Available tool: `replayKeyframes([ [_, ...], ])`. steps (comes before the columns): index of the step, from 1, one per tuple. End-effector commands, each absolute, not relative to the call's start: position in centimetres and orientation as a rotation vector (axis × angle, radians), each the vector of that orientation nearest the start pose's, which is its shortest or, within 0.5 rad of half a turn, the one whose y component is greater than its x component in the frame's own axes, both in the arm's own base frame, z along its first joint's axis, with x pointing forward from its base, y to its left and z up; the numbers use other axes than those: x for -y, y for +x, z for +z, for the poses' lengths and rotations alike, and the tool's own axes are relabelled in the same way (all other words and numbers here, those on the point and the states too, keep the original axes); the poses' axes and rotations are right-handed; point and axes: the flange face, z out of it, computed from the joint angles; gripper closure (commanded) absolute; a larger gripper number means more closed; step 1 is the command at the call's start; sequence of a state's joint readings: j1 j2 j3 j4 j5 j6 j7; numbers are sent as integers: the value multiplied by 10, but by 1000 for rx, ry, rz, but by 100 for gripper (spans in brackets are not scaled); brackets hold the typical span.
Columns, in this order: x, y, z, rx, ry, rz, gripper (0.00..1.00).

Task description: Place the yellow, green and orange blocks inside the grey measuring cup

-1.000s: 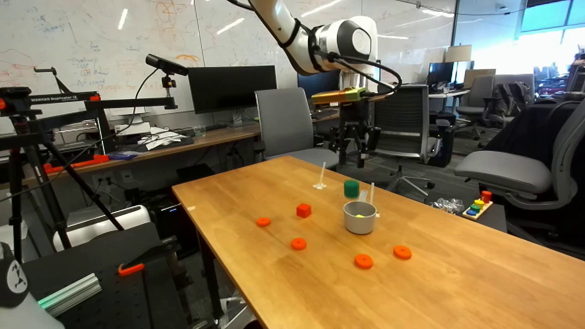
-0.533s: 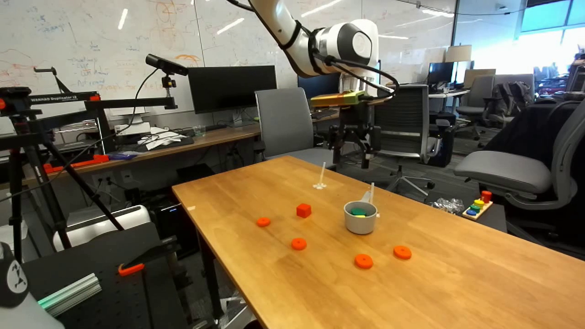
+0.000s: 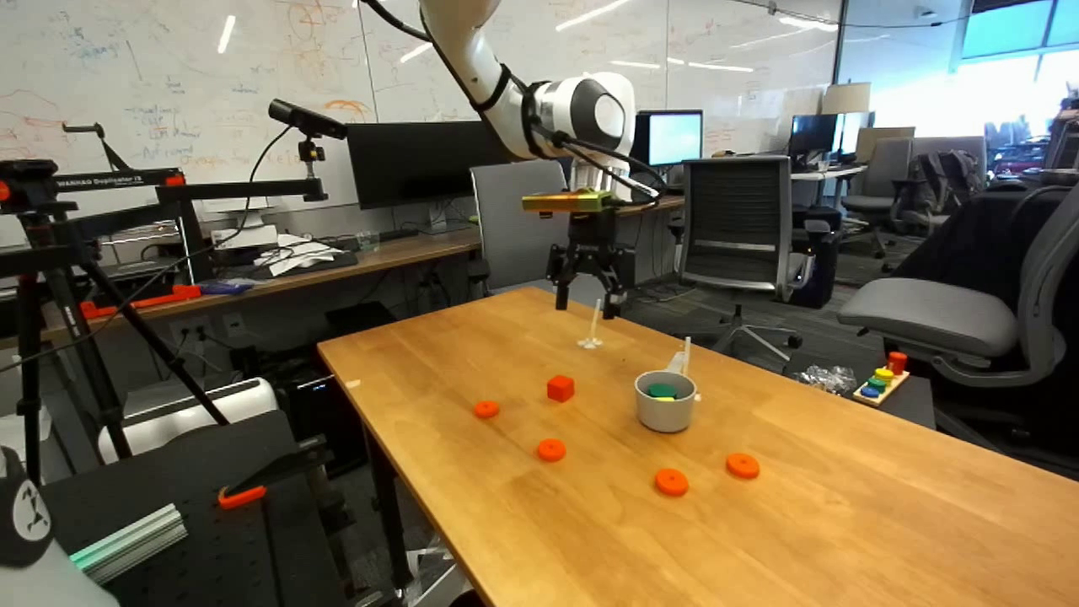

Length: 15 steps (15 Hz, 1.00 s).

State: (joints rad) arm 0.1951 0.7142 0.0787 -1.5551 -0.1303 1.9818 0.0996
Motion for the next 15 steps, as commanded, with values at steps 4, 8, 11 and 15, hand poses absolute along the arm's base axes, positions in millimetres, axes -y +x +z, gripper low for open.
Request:
replayKeyframes([
  [4,-180,638,170,428,-3192,539,0],
  [8,-169,637,144,410,-3182,595,0],
  [11,-172,637,127,422,-3174,625,0],
  [15,-179,638,111,447,-3171,655,0],
])
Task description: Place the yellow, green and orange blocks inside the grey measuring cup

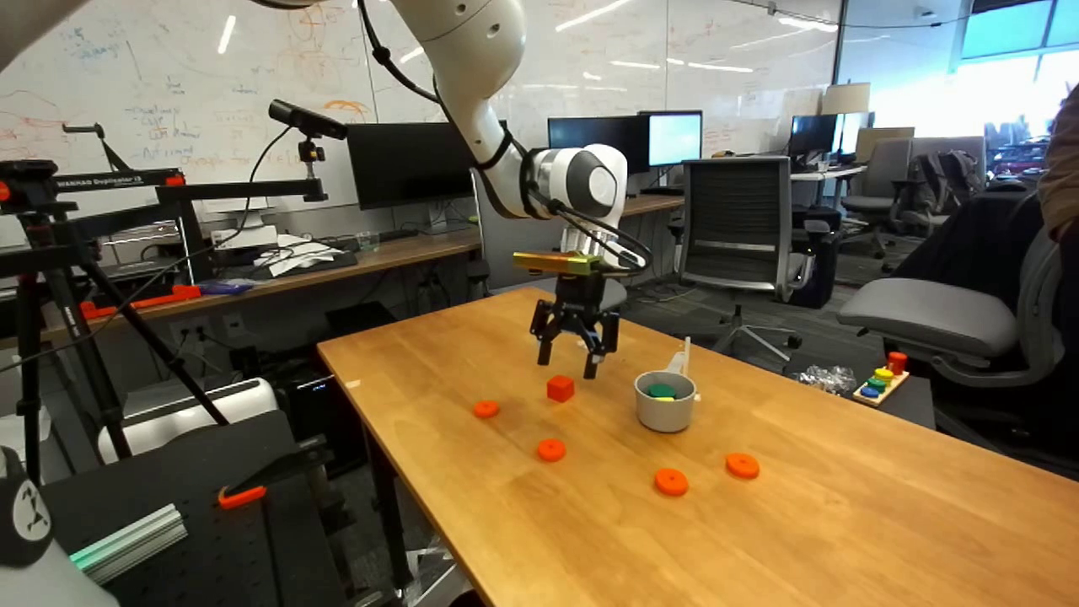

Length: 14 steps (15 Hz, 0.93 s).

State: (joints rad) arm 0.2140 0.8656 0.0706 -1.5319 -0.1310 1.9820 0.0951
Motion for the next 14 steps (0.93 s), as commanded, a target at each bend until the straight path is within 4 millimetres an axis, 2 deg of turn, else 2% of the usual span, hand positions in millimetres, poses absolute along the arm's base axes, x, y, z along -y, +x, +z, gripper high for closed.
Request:
replayKeyframes([
  [1,-181,639,108,453,-3171,654,0],
  [9,-207,647,91,538,-3165,657,0],
  [10,-210,648,90,547,-3163,649,25],
  [11,-212,649,89,553,-3161,648,28],
  [14,-210,653,94,530,-3158,618,51],
])
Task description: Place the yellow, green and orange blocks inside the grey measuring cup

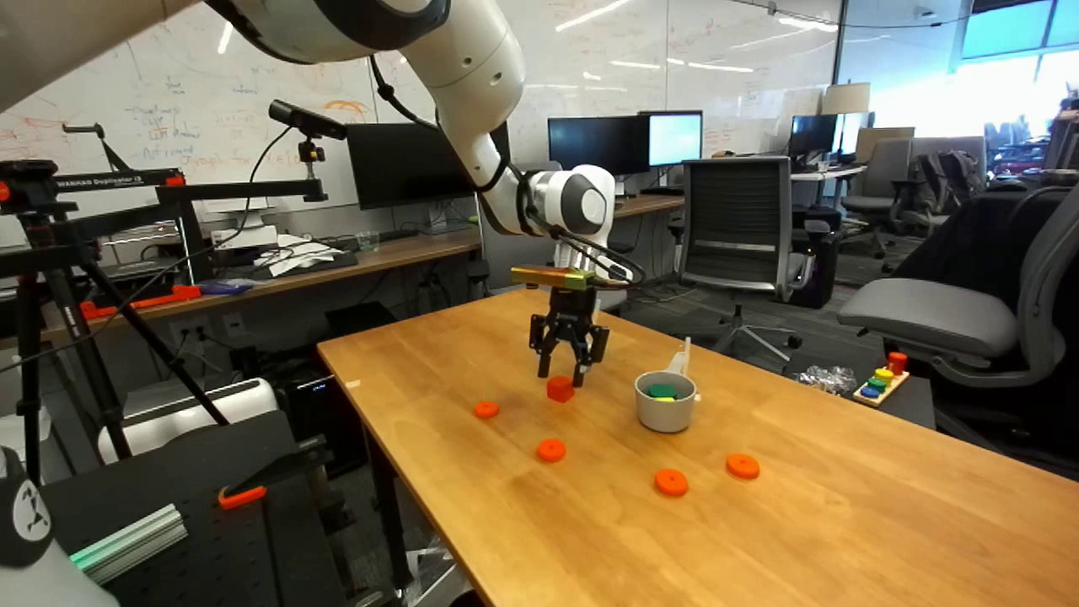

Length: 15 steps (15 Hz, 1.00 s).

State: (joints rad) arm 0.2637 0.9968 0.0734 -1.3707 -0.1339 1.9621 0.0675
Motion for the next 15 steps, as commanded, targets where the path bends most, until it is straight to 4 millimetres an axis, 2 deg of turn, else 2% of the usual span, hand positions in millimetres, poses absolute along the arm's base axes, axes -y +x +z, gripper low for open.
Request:
replayKeyframes([
  [1,-208,654,97,525,-3158,611,58],
  [4,-197,660,107,483,-3152,575,82],
  [5,-191,662,112,464,-3147,566,87],
  [6,-185,664,116,446,-3142,556,83],
  [10,-168,672,125,393,-3147,524,85],
  [15,-167,680,161,371,-3168,449,85],
])
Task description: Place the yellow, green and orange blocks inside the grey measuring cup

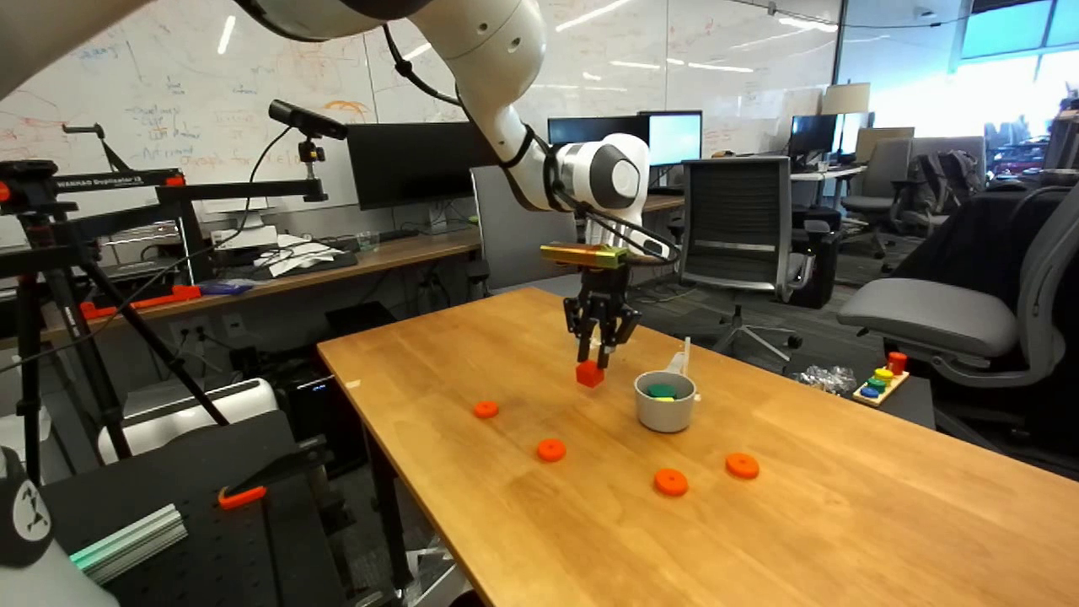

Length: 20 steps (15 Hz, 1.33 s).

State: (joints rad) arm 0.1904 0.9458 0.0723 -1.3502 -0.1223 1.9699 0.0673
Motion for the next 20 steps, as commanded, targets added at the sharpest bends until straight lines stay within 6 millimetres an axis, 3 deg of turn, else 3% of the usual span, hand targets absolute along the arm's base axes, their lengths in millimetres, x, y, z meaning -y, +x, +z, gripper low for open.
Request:
replayKeyframes([
  [1,-167,681,171,362,-3172,426,85],
  [5,-151,687,215,312,-3203,332,85],
  [9,-125,689,243,239,-3222,281,86],
  [19,-61,675,250,61,-3231,292,86],
  [20,-57,674,249,40,-3232,303,39],
])
